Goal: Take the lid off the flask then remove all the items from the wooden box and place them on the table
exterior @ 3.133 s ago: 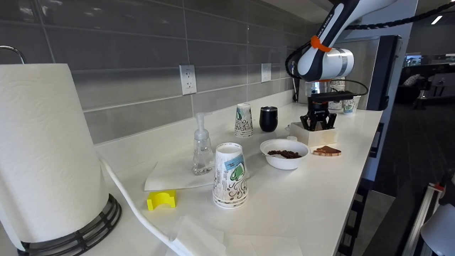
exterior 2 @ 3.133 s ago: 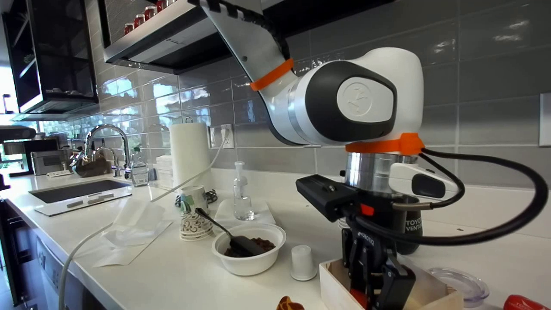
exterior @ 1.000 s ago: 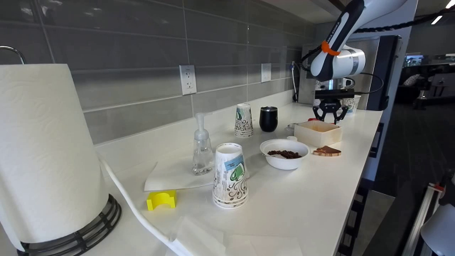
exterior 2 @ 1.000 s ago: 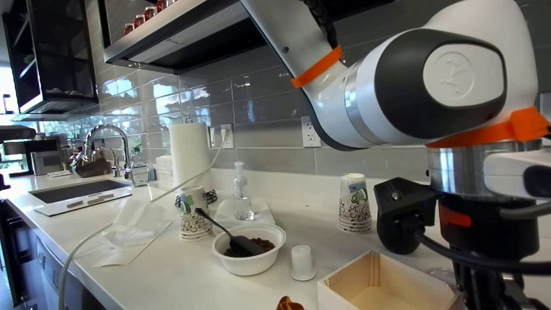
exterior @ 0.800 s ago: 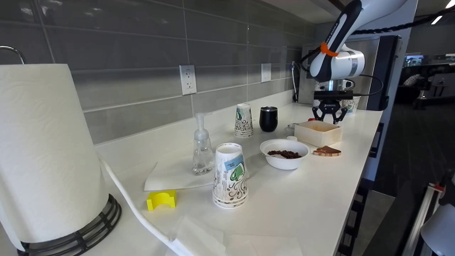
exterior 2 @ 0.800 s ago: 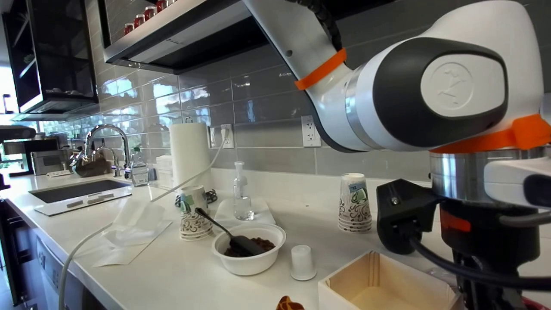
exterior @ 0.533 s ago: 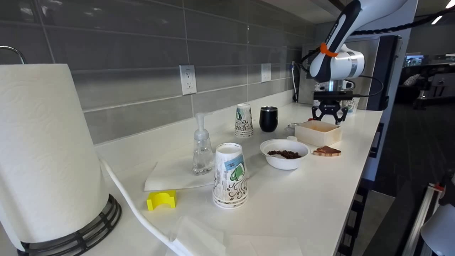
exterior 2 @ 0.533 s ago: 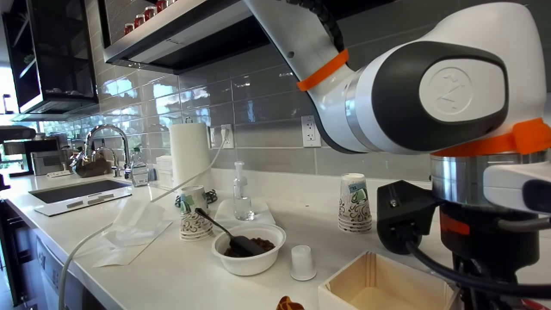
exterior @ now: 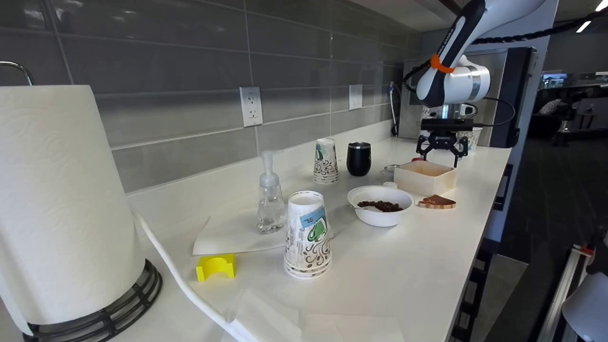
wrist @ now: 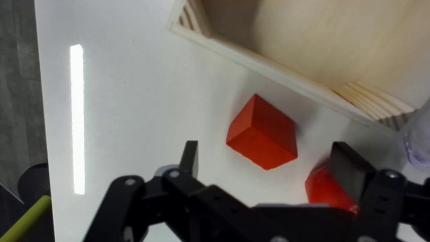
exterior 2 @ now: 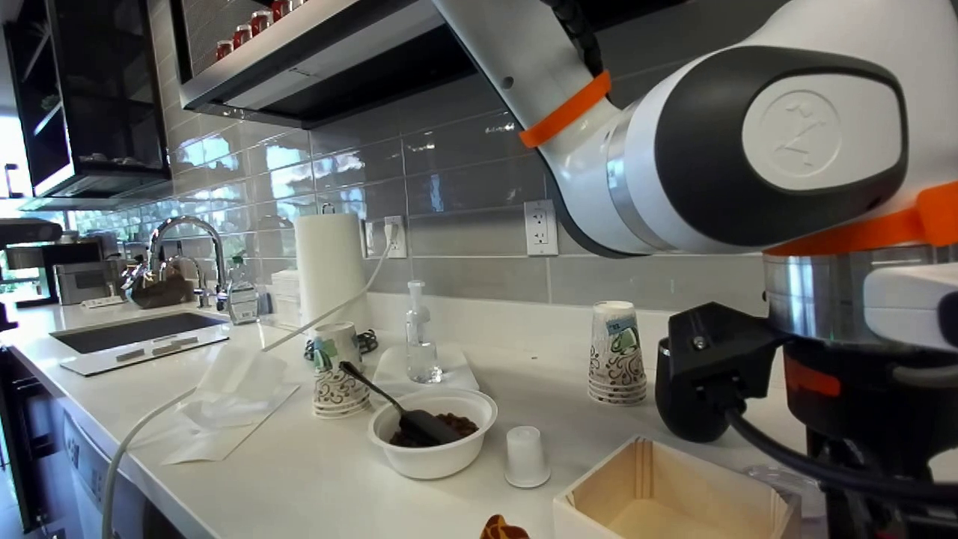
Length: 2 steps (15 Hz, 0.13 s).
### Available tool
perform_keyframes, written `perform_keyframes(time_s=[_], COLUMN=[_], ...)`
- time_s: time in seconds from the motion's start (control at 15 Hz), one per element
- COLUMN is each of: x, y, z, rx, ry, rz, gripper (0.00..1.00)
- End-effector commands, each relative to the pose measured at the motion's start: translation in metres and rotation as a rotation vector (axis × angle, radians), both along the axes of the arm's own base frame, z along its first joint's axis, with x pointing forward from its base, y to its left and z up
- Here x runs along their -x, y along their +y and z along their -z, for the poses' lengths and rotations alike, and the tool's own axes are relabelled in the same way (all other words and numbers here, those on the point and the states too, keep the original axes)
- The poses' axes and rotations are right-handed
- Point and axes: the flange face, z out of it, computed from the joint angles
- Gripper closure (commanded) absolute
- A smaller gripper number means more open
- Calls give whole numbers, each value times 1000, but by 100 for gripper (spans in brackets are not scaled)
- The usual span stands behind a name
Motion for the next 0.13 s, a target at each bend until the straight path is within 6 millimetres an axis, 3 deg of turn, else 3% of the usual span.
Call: perform_keyframes(time_s=[0.0,0.07], x=[-1,-1], y=[-1,-1], z=[-22,-26], rx=[31,40], ry=[-33,-39], rz=[10,9], gripper=[0,0])
